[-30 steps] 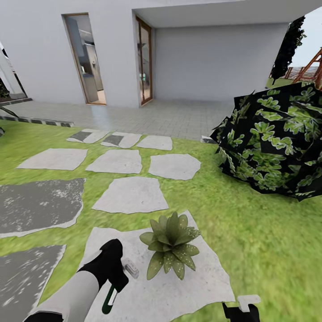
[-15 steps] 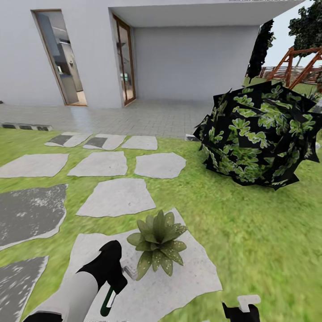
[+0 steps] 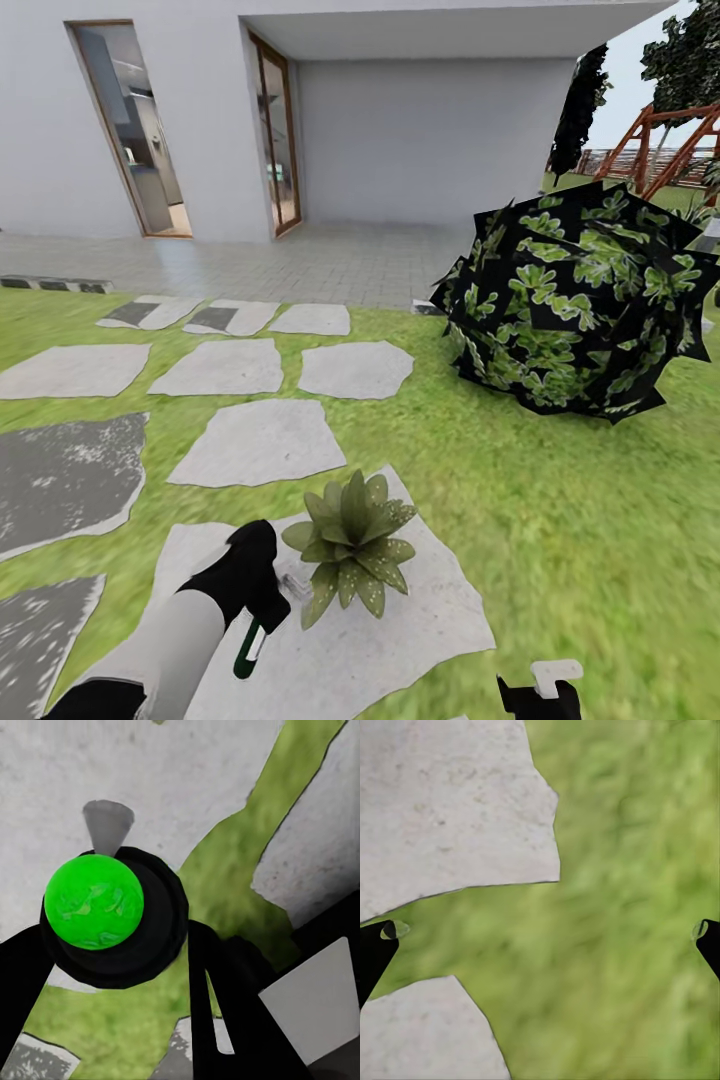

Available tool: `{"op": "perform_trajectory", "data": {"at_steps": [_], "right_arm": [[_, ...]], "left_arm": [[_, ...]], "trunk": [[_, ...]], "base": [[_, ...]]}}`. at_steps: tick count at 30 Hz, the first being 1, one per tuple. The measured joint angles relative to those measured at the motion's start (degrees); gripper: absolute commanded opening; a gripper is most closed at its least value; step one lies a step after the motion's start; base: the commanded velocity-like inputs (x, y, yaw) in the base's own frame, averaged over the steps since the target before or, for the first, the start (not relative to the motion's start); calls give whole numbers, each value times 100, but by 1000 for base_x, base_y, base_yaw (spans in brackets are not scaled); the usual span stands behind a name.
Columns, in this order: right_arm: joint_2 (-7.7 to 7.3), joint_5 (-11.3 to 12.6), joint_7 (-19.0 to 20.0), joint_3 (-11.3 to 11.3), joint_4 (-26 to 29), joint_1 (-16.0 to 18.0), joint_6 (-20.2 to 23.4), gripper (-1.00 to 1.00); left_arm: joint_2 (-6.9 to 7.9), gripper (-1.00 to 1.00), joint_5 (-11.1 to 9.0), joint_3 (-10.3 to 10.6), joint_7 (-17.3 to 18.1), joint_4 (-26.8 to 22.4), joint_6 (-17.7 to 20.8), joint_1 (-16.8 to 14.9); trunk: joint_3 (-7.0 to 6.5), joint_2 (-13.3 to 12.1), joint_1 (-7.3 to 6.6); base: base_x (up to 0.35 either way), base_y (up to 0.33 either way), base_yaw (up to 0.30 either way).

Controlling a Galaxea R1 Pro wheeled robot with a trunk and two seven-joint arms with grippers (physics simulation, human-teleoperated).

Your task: Pick up the pesticide atomizer in the garden and spray insectifuge to fully cover both potted plants in the garden.

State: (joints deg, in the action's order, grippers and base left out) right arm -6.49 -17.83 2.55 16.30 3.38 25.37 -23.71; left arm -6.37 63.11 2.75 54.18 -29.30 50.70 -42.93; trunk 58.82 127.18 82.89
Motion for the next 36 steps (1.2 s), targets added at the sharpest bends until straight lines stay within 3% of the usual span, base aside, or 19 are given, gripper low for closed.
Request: {"op": "perform_trajectory", "data": {"at_steps": [6, 11, 15, 19, 21, 25, 36], "right_arm": [[0, 0, 0, 0, 0, 0, 0, 100], [4, 0, 0, 0, 0, 0, 0, 100], [5, 0, 0, 0, 0, 0, 0, 100], [2, -3, 0, 0, 0, 0, 0, 100], [1, -3, 0, 0, 0, 0, 0, 100], [-7, -8, 0, 0, 0, 0, 0, 100], [-9, -2, 0, 0, 7, -1, 1, 100]], "left_arm": [[151, -100, 72, 13, 7, 66, -42, 41], [274, -100, 11, 21, 27, 98, -82, 174], [228, -100, 0, 26, 122, 94, -81, 144], [173, -100, 70, 43, 597, 20, -87, 83], [174, -100, 210, 50, 670, 9, -96, -2], [204, -100, 397, 50, 702, 50, -82, -56], [149, -100, 454, 37, 689, 85, -65, -12]], "trunk": [[0, 0, 0], [0, 0, 0], [0, 0, 0], [0, 0, 0], [0, 0, 0], [0, 0, 0], [0, 0, -2]], "base": [[1, 0, 0], [0, 0, 0], [0, 0, 0], [0, 0, 0], [0, 0, 0], [0, 0, 0], [47, 45, -44]]}}
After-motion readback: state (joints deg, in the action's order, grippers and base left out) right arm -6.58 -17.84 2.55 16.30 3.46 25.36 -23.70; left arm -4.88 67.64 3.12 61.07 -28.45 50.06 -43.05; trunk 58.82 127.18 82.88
